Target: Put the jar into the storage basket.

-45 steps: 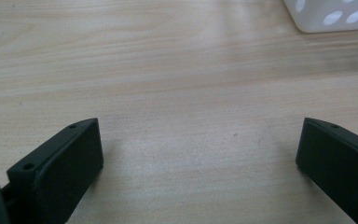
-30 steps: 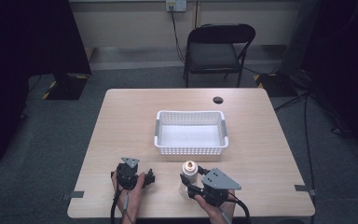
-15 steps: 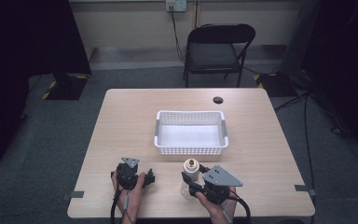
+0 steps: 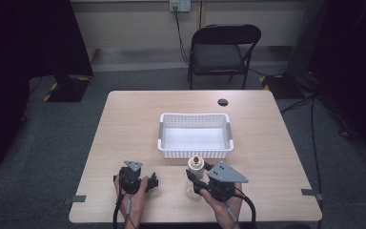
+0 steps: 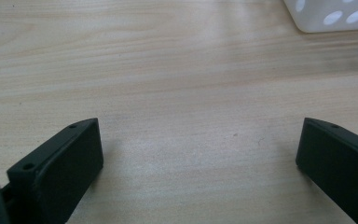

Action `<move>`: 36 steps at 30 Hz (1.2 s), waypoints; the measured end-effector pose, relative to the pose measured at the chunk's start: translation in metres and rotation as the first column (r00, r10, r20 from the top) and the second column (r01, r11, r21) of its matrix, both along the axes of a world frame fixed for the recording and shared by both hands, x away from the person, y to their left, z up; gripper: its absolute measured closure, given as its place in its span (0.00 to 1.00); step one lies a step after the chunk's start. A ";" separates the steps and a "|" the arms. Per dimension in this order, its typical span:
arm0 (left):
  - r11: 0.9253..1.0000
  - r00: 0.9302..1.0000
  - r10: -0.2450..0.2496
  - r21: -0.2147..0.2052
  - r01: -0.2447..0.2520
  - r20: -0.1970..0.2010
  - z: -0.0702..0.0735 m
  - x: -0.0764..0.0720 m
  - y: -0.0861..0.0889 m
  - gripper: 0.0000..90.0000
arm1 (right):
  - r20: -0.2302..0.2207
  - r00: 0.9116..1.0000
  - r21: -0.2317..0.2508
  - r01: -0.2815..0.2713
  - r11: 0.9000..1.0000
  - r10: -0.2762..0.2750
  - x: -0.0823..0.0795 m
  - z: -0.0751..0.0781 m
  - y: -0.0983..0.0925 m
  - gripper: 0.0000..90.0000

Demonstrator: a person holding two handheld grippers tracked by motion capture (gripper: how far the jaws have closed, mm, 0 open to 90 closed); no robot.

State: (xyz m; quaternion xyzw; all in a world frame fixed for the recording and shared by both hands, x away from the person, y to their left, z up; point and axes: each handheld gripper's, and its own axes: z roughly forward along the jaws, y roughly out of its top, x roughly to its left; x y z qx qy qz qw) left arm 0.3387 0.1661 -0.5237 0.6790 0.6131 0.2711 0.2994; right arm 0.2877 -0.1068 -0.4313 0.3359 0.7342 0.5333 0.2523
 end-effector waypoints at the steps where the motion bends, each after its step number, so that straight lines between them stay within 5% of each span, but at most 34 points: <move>1: 1.000 1.000 0.000 0.000 0.000 0.000 0.000 0.000 0.000 0.00 | -0.001 1.000 -0.003 -0.002 1.000 0.002 0.001 0.002 0.000 0.51; 12: 1.000 1.000 0.000 0.000 0.000 0.000 0.000 0.000 0.000 0.00 | -0.030 0.999 -0.011 0.013 1.000 -0.013 0.015 0.024 0.001 0.51; 24: 1.000 1.000 0.000 0.000 0.000 0.000 0.000 0.000 0.000 0.00 | 0.030 0.999 -0.006 0.021 1.000 -0.021 0.037 0.059 -0.002 0.51; 36: 1.000 1.000 -0.001 0.002 0.001 -0.001 0.000 0.000 0.000 0.00 | 0.034 0.999 -0.005 0.031 1.000 -0.031 0.061 0.087 -0.006 0.51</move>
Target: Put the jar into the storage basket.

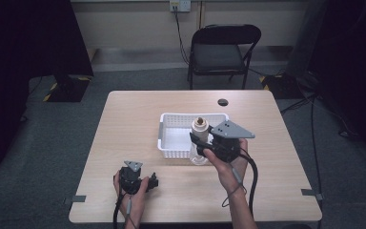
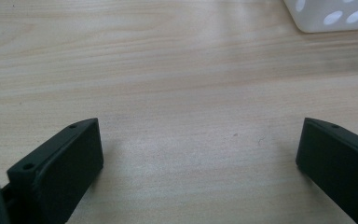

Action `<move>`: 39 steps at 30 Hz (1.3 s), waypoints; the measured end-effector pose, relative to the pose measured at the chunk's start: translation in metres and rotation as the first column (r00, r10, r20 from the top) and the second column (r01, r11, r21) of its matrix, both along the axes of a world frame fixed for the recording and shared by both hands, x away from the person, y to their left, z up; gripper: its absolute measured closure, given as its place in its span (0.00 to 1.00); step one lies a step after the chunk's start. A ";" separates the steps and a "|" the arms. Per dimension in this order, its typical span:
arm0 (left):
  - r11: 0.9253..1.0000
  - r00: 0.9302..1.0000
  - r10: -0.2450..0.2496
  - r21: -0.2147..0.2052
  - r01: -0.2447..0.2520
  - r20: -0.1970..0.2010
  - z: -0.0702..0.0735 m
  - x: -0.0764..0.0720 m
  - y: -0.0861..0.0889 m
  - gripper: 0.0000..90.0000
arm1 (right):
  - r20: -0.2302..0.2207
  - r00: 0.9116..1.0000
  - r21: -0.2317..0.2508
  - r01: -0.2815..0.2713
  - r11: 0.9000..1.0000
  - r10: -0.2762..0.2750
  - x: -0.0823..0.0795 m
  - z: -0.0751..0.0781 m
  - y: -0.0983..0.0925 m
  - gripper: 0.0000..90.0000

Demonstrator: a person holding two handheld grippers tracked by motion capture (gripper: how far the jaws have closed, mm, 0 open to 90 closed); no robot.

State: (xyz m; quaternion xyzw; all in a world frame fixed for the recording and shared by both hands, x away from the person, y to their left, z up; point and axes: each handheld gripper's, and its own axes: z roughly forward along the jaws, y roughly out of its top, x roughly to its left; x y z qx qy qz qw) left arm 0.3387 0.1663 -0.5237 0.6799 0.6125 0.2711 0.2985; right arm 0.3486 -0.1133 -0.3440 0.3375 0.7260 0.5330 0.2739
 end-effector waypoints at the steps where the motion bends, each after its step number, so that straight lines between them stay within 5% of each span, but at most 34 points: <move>1: 1.000 1.000 0.000 0.000 0.000 0.000 0.000 0.000 0.000 0.00 | 0.001 1.000 -0.001 0.003 1.000 -0.003 0.002 0.002 0.000 0.51; 23: 1.000 1.000 0.009 0.001 -0.009 -0.001 0.000 0.000 -0.001 0.00 | 0.024 0.998 -0.025 0.056 0.998 -0.055 0.053 0.018 0.002 0.51; 39: 1.000 1.000 0.009 -0.001 -0.009 0.000 0.000 0.000 -0.001 0.00 | 0.005 0.995 -0.049 0.104 0.993 -0.103 0.088 -0.003 0.012 0.51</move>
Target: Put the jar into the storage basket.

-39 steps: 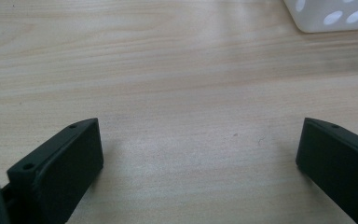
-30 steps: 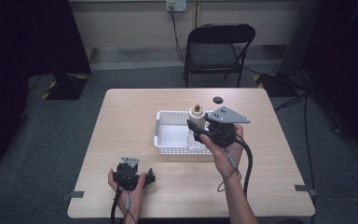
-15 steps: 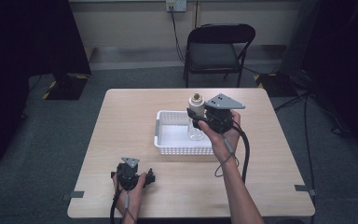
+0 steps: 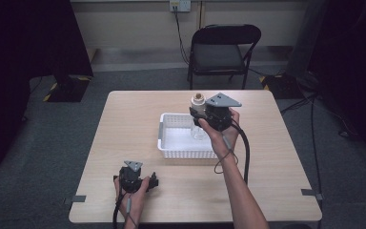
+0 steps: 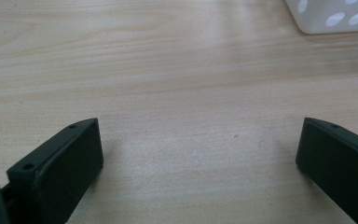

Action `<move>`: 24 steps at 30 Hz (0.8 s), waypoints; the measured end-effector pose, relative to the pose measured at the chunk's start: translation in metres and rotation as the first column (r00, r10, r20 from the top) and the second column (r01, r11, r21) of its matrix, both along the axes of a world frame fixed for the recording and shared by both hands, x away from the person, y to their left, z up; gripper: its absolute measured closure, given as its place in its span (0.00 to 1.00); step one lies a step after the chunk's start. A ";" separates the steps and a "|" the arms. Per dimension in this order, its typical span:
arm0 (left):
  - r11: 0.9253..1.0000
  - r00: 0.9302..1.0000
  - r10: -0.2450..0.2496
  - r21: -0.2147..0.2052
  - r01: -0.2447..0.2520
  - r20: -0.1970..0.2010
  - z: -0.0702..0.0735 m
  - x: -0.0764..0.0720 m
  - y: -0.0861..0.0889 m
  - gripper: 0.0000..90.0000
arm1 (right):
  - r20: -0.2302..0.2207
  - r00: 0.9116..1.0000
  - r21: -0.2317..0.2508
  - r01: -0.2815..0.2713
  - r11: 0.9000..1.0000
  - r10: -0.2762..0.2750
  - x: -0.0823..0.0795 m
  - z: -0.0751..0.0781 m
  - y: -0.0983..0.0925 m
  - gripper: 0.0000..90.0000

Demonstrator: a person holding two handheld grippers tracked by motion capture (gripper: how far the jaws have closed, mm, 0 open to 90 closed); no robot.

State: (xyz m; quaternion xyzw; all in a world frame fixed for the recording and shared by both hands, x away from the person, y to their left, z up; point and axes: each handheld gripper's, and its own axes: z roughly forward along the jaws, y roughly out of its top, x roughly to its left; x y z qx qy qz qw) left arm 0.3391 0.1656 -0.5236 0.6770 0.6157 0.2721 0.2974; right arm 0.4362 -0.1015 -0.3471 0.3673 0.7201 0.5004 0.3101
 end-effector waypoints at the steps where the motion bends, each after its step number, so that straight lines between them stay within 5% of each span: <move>1: 1.000 1.000 0.000 0.000 0.000 0.000 0.000 0.000 0.000 0.00 | -0.001 1.000 0.002 0.004 1.000 -0.004 0.002 -0.002 0.000 0.51; 12: 1.000 1.000 -0.001 0.001 0.001 0.000 0.000 0.000 0.000 0.00 | 0.004 1.000 0.020 0.011 1.000 -0.011 0.015 -0.029 0.005 0.51; 24: 1.000 1.000 0.000 0.001 0.000 0.000 0.000 0.000 0.000 0.00 | -0.062 0.997 0.018 0.049 0.999 -0.048 0.028 -0.063 0.008 0.51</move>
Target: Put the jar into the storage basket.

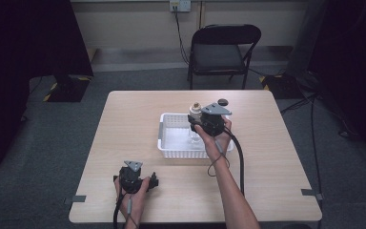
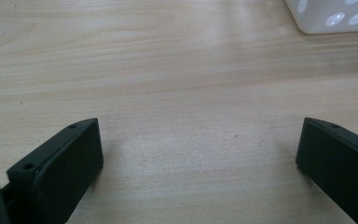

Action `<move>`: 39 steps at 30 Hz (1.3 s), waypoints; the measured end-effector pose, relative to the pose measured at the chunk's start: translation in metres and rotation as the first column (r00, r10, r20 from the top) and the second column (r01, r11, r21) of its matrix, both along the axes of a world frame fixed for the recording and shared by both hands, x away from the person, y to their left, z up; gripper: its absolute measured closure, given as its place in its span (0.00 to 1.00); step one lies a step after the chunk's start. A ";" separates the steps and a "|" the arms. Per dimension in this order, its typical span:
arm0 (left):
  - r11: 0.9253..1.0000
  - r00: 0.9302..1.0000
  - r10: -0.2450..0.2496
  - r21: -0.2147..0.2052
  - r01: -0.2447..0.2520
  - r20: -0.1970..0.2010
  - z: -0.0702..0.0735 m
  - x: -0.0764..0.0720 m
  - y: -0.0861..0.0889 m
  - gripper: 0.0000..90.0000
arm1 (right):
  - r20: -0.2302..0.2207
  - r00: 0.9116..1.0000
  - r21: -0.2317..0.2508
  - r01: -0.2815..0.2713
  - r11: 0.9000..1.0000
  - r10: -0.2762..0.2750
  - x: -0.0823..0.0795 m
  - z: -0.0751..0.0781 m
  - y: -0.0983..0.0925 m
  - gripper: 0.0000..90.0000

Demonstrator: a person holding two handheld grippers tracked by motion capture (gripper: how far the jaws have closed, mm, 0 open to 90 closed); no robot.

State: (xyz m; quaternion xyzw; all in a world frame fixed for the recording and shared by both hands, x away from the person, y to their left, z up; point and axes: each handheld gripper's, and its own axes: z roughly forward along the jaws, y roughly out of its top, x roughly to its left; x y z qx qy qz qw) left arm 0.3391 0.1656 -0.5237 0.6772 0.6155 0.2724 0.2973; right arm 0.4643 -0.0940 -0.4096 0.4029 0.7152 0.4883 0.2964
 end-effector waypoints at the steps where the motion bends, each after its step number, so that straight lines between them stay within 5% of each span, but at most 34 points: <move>1: 1.000 1.000 0.000 0.000 0.000 0.000 0.000 0.000 0.000 0.00 | -0.003 1.000 -0.002 0.007 1.000 -0.007 0.001 -0.002 0.000 0.51; 12: 1.000 1.000 0.000 0.000 0.000 0.000 0.000 0.000 0.000 0.00 | -0.025 1.000 -0.005 0.019 1.000 -0.019 0.006 -0.021 0.003 0.50; 39: 1.000 1.000 0.000 0.000 0.000 0.000 0.000 0.000 0.000 0.00 | -0.050 0.999 0.000 0.007 1.000 -0.007 0.000 -0.022 -0.003 0.49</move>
